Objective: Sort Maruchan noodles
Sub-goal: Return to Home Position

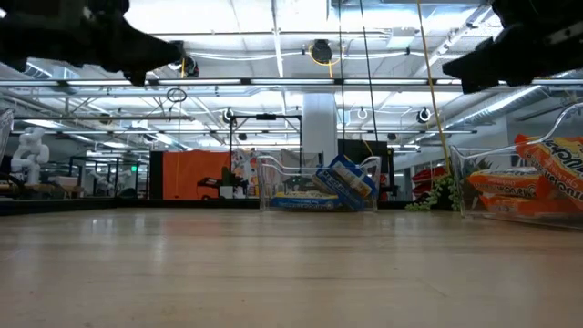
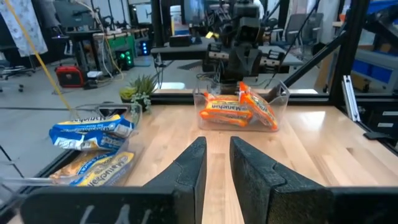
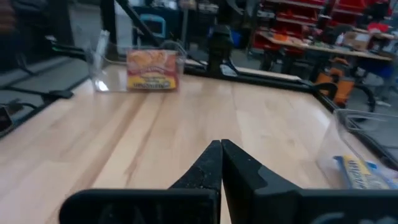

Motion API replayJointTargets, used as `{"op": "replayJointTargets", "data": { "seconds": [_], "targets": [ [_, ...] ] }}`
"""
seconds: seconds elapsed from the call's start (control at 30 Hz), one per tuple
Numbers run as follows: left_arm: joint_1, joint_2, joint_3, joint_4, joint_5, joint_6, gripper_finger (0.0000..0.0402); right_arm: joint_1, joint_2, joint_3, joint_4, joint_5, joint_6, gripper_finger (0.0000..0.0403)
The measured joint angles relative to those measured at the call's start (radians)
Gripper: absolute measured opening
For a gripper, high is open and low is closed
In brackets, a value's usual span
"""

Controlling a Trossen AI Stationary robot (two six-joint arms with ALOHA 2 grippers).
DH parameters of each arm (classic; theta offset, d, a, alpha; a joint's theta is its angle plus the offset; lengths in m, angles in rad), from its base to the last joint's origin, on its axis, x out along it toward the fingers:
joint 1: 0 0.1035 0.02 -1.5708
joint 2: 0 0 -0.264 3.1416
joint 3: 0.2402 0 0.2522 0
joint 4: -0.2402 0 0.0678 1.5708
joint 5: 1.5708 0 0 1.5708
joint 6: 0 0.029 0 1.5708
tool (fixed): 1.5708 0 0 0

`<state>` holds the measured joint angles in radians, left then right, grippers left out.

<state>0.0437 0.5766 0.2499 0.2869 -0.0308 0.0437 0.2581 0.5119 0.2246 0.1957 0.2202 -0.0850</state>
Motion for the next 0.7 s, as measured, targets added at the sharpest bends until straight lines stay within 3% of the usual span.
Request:
{"op": "replayJointTargets", "data": {
  "seconds": [0.3, 0.7],
  "targets": [
    [0.0, -0.108, -0.104, -0.001, 0.004, -0.007, 0.0076, 0.0, -0.047, -0.112, 0.078, -0.095, 0.077, 0.0],
    [0.009, -0.163, -0.142, -0.04, 0.037, 0.048, 0.0076, -0.047, -0.109, -0.189, 0.149, -0.091, 0.002, 0.0]
  ]
}}
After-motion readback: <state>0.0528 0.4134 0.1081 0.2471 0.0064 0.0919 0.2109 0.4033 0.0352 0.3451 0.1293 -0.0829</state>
